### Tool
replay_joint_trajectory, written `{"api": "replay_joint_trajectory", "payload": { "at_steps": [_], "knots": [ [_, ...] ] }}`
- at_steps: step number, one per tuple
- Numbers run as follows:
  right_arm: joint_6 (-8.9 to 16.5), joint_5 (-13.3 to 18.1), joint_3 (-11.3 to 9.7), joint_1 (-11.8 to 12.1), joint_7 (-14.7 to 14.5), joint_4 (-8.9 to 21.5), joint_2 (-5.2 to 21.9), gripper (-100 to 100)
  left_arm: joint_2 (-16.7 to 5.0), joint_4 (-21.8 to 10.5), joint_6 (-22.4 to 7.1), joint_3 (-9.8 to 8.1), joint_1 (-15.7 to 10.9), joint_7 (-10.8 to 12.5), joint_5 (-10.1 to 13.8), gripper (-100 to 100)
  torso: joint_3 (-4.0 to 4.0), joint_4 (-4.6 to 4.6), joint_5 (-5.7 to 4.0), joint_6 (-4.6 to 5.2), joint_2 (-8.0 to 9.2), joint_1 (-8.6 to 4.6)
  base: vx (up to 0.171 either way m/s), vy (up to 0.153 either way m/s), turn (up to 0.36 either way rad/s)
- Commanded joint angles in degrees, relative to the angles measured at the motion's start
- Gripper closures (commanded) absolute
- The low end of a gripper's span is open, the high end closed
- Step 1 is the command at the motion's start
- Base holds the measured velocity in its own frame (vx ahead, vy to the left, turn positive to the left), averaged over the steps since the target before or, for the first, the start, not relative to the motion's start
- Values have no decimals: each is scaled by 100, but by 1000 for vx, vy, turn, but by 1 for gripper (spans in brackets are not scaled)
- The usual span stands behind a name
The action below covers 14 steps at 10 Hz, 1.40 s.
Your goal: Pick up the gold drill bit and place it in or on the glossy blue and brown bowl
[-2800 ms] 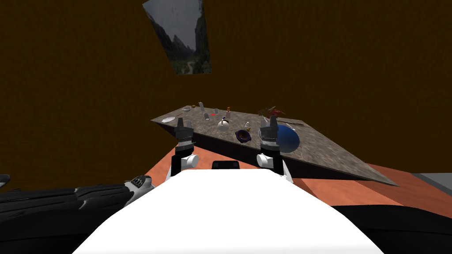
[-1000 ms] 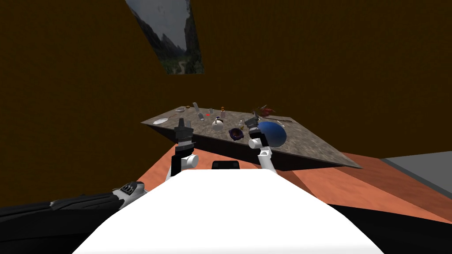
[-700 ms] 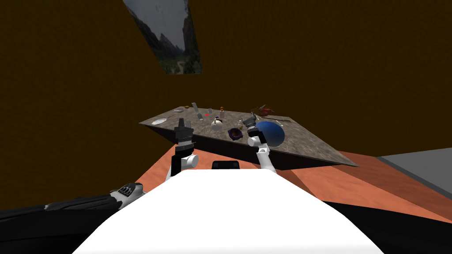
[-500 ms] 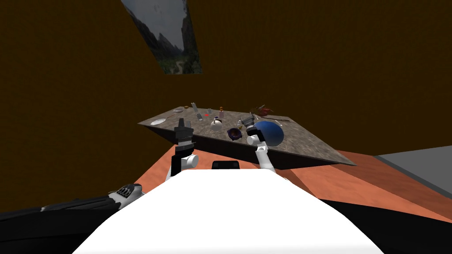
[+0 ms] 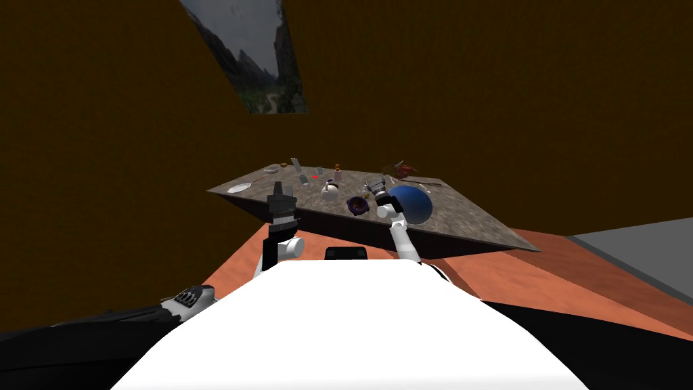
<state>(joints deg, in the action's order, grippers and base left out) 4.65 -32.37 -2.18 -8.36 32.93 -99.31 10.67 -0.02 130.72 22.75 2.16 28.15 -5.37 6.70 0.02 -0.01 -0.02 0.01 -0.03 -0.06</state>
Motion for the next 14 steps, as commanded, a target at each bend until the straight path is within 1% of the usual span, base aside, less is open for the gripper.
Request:
{"api": "replay_joint_trajectory", "payload": {
  "at_steps": [1,2,3,4,5,6,7,8,9,10,11,12,13,14],
  "knots": [
    [271,-253,36,-274,286,286,19,-100,0,0,0,0,0,0,0,0,0,0,0,0,0,0,8,-22,-46],
    [271,-253,36,-274,447,334,19,-100,0,0,0,0,0,0,0,0,1,0,0,0,-2,-1,8,-20,-15],
    [482,-469,56,-472,617,528,28,-100,0,0,0,0,0,0,0,0,0,0,0,0,0,0,15,-27,-37],
    [482,-469,56,-472,769,592,28,-100,0,0,0,0,0,0,0,0,1,0,0,0,-2,-2,10,-21,-18],
    [690,-683,81,-661,929,788,33,-100,0,0,0,0,0,0,0,0,1,-1,0,0,-2,-1,9,-24,-36],
    [690,-683,81,-661,1094,881,33,-100,0,0,0,0,0,0,0,0,1,0,0,0,-2,-2,6,-19,-18],
    [894,-892,109,-840,1257,1074,33,-100,0,0,0,0,0,0,0,0,0,-1,0,0,0,0,7,-23,-42],
    [894,-892,109,-840,1420,1157,33,-100,0,0,0,0,0,0,0,0,0,0,0,0,0,-2,9,-23,-23],
    [1092,-1096,140,-1009,1582,1422,29,-100,0,0,0,0,0,0,0,0,1,-1,-1,0,-1,-1,11,-29,-41],
    [1092,-1096,140,-1009,1752,1433,29,-100,0,0,0,0,0,0,0,0,1,0,-1,1,-1,-4,9,-24,-21],
    [1285,-1293,173,-1166,1916,1695,22,-100,0,0,0,0,0,0,0,0,0,0,-1,0,0,-2,10,-29,-39],
    [1285,-1293,173,-1166,2072,1705,22,-100,0,0,0,0,0,0,0,0,1,-1,-1,0,-2,-4,12,-24,-20],
    [1471,-1484,208,-1312,2232,1974,15,-100,0,0,0,0,0,0,0,0,1,-1,-1,1,-1,-1,14,-24,-51],
    [1471,-1484,208,-1312,2380,1974,15,-100,0,0,0,0,0,0,0,0,1,-1,-1,1,-2,-2,11,-24,-17]
  ]
}}
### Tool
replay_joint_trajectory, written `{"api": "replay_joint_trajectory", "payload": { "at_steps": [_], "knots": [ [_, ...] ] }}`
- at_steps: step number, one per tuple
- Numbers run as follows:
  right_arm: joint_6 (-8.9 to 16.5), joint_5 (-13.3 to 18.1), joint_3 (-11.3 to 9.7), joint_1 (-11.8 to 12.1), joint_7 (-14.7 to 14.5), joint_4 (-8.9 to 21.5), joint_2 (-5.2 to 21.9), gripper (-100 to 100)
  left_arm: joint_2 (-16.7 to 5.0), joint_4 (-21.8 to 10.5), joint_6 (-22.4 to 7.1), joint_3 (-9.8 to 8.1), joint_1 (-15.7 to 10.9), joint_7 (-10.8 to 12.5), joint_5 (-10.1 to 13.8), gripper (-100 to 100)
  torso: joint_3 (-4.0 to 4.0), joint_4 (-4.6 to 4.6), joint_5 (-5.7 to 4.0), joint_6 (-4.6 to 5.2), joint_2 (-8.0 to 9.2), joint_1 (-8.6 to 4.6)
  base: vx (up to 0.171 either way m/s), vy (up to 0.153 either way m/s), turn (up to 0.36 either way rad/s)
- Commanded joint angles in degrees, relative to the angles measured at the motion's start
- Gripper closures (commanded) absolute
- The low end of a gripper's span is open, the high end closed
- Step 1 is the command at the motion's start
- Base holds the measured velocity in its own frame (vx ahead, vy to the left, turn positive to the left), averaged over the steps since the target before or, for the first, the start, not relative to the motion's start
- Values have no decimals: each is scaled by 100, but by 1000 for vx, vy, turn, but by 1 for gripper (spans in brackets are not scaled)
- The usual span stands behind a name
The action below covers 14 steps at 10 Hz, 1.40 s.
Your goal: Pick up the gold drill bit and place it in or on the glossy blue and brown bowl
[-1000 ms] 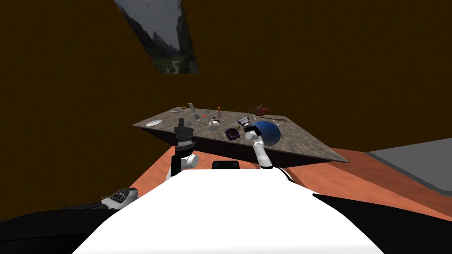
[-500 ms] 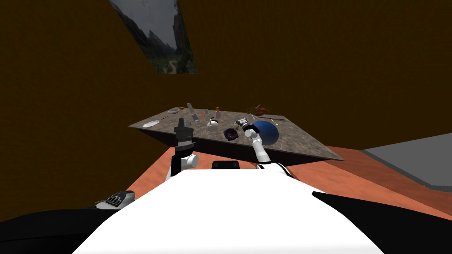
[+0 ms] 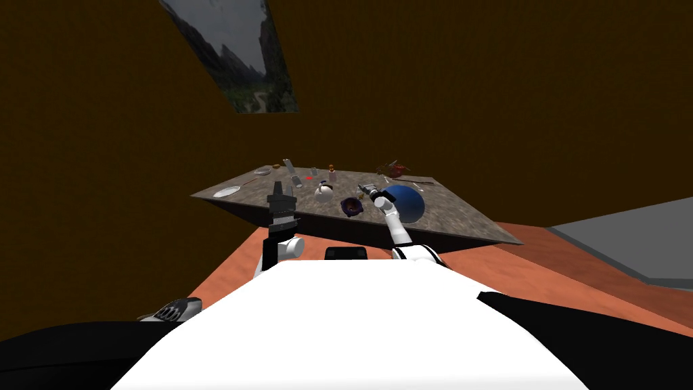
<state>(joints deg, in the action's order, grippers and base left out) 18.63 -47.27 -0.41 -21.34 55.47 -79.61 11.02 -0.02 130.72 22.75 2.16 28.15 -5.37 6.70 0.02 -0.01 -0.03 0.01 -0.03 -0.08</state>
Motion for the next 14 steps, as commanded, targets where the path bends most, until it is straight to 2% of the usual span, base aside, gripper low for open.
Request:
{"api": "replay_joint_trajectory", "payload": {
  "at_steps": [1,2,3,4,5,6,7,8,10,11,14],
  "knots": [
    [251,-175,65,-149,286,267,-28,-100,0,0,0,0,0,0,0,0,0,0,0,0,0,0,12,-30,-39],
    [251,-175,65,-149,424,267,-28,-100,0,0,0,0,0,0,0,0,0,0,0,0,-1,-1,10,-26,-14],
    [422,-349,99,-273,616,498,-34,-100,0,0,0,0,0,0,0,0,0,0,0,0,0,-1,11,-31,-35],
    [422,-349,99,-273,710,522,-34,-100,0,0,0,0,0,0,0,0,0,0,-1,0,-1,-3,11,-18,-15],
    [585,-514,131,-385,919,748,-39,-100,0,0,0,0,0,0,0,0,-1,0,0,0,1,2,13,-17,-32],
    [585,-514,131,-385,982,769,-39,-100,0,0,0,0,0,0,0,0,0,0,0,0,0,3,11,-15,-14],
    [739,-668,161,-487,1217,996,-43,-100,0,0,0,0,0,0,0,0,0,0,1,0,0,3,17,-16,-27],
    [739,-668,161,-487,1240,1005,-43,-100,0,0,0,0,0,0,0,0,1,0,1,0,-2,3,14,-14,-14],
    [1017,-943,213,-655,1622,1414,-52,-100,0,0,0,0,0,0,0,0,0,0,1,0,-1,4,17,-15,-25],
    [1017,-943,213,-655,1703,1438,-52,-100,0,0,0,0,0,0,0,0,2,-1,1,0,-3,3,17,-10,-7],
    [1342,-1252,269,-805,2242,1959,-53,-100,0,0,0,0,0,0,0,0,1,-1,1,0,-2,6,18,-7,-18]
  ]
}}
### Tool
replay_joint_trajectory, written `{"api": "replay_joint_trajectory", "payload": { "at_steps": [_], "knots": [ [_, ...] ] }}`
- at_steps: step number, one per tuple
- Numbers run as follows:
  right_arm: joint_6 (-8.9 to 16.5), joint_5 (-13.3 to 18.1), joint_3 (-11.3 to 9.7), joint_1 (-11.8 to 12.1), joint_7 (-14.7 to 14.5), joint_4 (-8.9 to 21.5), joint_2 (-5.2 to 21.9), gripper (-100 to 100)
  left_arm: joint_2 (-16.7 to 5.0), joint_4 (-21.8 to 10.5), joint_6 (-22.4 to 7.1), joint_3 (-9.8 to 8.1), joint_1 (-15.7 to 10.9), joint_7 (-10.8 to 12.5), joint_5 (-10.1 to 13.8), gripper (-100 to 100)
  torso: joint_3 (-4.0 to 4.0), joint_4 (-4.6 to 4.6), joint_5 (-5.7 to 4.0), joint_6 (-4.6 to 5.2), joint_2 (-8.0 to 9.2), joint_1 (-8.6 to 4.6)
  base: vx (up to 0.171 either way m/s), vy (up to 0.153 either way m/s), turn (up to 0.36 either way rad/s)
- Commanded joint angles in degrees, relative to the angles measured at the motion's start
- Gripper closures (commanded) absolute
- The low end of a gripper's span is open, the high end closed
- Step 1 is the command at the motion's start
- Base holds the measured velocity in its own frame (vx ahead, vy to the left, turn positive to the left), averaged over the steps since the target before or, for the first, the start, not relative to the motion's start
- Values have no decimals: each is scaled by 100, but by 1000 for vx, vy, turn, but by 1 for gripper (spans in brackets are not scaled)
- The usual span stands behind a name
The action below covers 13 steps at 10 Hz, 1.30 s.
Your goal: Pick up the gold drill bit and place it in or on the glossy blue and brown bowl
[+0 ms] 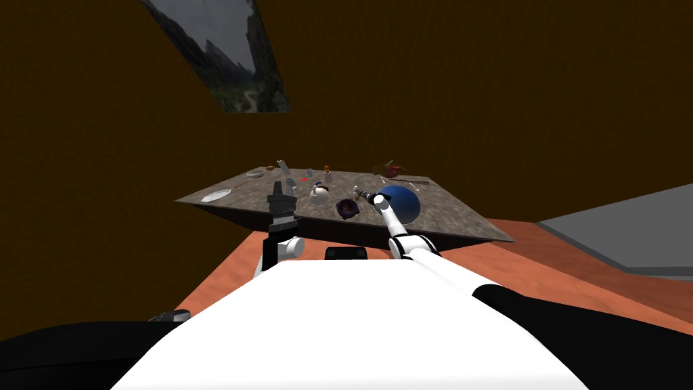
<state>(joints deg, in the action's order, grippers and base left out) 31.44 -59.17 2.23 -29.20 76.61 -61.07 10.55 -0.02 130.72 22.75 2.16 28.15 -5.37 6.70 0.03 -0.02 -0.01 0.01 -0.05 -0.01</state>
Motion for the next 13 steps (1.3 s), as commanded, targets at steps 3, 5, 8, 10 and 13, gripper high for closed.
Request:
{"api": "replay_joint_trajectory", "payload": {
  "at_steps": [3,5,8,10,13],
  "knots": [
    [247,-216,27,-24,424,425,2,-100,0,0,0,0,0,0,0,0,-1,0,0,0,1,1,17,-5,-10],
    [231,-173,23,-3,416,337,-1,0,0,0,0,0,0,0,0,0,-3,2,1,0,6,2,3,-1,-1],
    [-130,-63,-170,184,997,211,316,-100,0,0,0,0,-1,0,0,0,-8,3,-1,-1,13,-9,-10,-33,272],
    [-310,-9,-267,278,1287,150,474,-100,0,0,0,0,-1,0,0,0,-12,5,-3,0,19,-13,-38,-42,157],
    [-580,73,-412,419,1723,57,712,-100,0,0,0,0,-1,0,0,0,-15,6,-3,-1,24,-13,-43,-43,185]
  ]
}}
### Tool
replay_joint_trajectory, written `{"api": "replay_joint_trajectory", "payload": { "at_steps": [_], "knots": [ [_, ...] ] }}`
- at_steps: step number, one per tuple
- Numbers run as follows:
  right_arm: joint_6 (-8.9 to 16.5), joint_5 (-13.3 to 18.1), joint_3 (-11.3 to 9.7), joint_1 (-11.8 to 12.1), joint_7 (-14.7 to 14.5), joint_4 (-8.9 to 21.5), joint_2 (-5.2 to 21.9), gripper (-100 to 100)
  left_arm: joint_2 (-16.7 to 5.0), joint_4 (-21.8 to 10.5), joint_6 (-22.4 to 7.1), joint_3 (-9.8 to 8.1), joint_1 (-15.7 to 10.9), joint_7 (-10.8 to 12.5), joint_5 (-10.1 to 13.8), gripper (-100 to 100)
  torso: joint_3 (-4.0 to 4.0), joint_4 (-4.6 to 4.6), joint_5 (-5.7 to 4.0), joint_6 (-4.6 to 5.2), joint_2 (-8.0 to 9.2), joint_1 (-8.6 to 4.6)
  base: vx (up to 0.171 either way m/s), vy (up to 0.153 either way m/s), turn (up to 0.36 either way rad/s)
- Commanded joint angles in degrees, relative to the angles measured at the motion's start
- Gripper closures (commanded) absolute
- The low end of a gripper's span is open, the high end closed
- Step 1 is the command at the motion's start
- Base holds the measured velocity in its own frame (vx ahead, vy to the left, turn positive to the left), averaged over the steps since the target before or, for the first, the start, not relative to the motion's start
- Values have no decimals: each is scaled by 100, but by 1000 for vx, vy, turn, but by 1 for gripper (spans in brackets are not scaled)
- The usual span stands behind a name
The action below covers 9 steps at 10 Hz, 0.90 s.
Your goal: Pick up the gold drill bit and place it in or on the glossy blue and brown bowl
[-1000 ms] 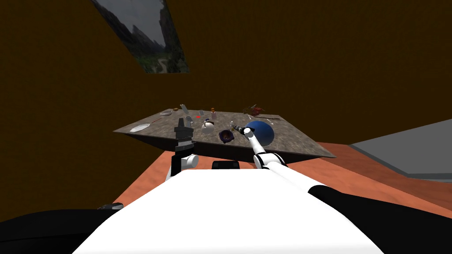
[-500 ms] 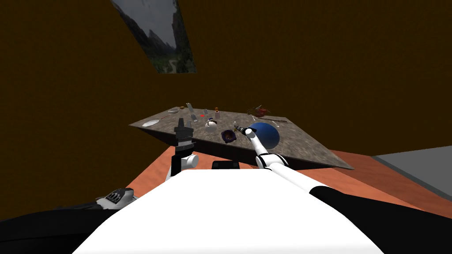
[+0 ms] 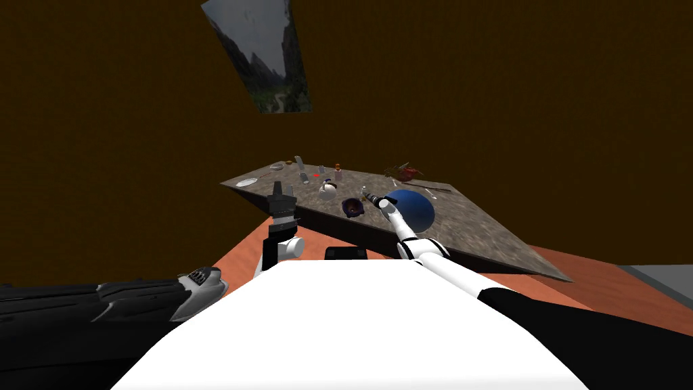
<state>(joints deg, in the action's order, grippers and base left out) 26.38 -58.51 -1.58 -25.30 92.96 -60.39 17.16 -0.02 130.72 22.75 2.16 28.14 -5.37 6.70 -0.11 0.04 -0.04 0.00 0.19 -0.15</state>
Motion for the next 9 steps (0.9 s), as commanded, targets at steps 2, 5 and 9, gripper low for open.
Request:
{"api": "replay_joint_trajectory", "payload": {
  "at_steps": [2,5,9],
  "knots": [
    [-82,53,-42,50,157,-51,82,-100,0,0,0,0,0,0,0,0,0,0,1,1,-1,3,-29,-25,116],
    [-96,61,-45,55,194,-60,91,100,0,0,0,0,1,0,0,0,10,-4,3,2,-16,16,0,0,0],
    [15,-20,18,-19,-58,20,-28,100,0,0,0,0,1,0,0,0,11,-4,4,3,-19,17,14,12,-42]
  ]
}}
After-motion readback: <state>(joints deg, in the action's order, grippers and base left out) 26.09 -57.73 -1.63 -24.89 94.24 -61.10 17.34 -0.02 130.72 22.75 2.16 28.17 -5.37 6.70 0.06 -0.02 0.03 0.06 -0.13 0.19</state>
